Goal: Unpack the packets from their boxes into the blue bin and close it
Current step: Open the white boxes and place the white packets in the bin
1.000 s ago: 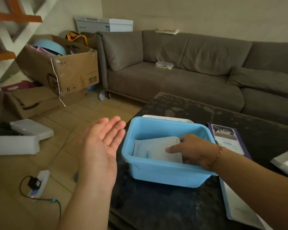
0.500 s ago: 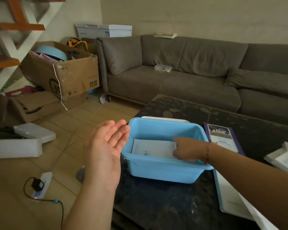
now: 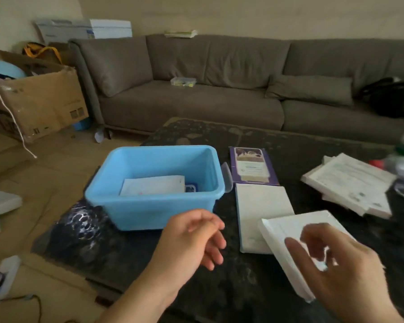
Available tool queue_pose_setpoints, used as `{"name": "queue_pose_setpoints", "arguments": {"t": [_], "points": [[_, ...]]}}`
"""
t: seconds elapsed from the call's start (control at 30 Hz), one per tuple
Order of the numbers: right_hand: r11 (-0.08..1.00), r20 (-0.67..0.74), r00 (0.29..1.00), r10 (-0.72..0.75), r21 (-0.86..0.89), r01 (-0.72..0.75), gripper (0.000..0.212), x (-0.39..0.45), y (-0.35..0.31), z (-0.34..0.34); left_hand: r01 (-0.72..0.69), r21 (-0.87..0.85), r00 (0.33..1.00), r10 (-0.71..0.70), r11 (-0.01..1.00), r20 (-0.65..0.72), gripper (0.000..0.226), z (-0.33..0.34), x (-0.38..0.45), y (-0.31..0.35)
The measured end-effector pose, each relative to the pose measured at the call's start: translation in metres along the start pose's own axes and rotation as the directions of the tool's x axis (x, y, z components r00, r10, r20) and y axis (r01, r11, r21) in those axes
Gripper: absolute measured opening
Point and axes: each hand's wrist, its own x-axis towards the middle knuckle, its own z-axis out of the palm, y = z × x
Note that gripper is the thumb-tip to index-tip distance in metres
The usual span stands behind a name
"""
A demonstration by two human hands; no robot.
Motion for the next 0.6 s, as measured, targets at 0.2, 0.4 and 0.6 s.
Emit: {"name": "queue_pose_setpoints", "arguments": {"t": [0.2,0.4,0.6], "points": [[0.945,0.295,0.954,0.062,-0.325,0.039,0.06,-0.037,0.022,-0.002,0.084,0.366,0.966,-0.166,0.927,0.199,0.012,0.055,0.005,-0.038],[0.95,-0.038,0.996,-0.084,-0.304,0.068,0.013,-0.055,0.049,0.013,0.04,0.348,0.982,-0.102,0.937,0.162,0.014,0.096,0.007,-0.037],[0.956,-0.252,0.952,-0.172,-0.276,0.1,0.037,-0.056,0.053,0.011,0.156,0.214,0.965,-0.195,0.964,0.176,0.024,0.121,0.012,-0.029]]}}
